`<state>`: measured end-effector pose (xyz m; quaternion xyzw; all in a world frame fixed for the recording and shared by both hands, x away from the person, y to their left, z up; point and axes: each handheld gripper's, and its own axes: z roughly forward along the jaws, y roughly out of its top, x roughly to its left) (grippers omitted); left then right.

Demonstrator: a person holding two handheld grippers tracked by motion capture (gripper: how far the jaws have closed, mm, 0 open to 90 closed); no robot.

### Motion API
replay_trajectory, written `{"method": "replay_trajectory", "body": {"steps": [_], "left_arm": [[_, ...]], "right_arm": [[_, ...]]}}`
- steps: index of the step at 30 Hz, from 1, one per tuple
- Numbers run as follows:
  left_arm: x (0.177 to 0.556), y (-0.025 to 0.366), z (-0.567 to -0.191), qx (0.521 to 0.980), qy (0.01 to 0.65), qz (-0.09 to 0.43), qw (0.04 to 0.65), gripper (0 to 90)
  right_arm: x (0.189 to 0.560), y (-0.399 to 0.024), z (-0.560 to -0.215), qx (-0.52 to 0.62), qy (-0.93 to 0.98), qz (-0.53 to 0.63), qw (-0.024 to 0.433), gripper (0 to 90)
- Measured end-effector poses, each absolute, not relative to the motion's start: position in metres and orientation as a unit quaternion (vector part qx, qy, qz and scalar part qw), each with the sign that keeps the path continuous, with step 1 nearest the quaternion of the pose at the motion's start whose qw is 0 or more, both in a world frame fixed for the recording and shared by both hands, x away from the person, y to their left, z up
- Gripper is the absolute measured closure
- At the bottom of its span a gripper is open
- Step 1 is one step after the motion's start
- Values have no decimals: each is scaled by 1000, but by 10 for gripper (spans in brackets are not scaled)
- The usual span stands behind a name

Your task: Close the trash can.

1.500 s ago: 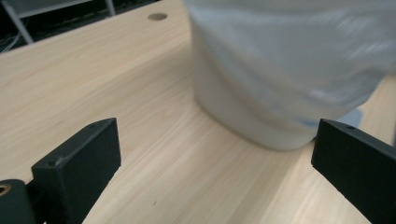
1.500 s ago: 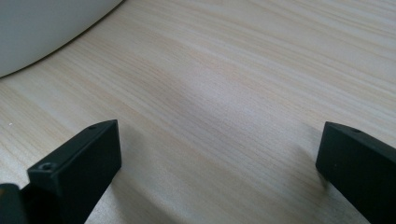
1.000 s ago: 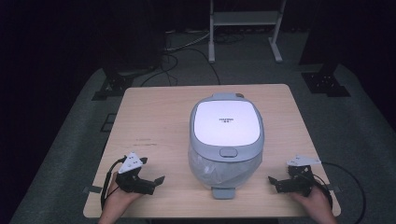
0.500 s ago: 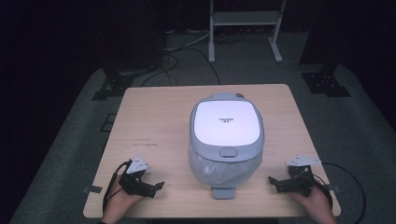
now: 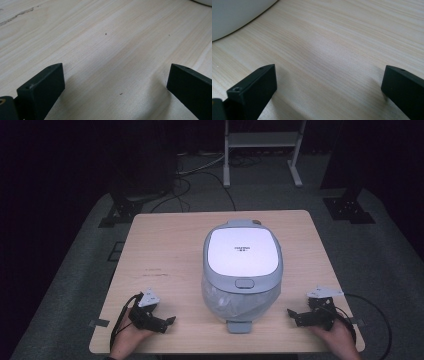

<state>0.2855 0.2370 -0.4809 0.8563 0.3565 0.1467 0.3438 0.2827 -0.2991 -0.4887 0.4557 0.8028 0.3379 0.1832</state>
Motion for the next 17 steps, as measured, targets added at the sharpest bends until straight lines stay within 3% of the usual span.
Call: {"method": "replay_trajectory", "body": {"steps": [17], "left_arm": [[285,238,-484,853,351,154,354,0]], "right_arm": [[283,-299,-489,456,803,338,183,0]]}}
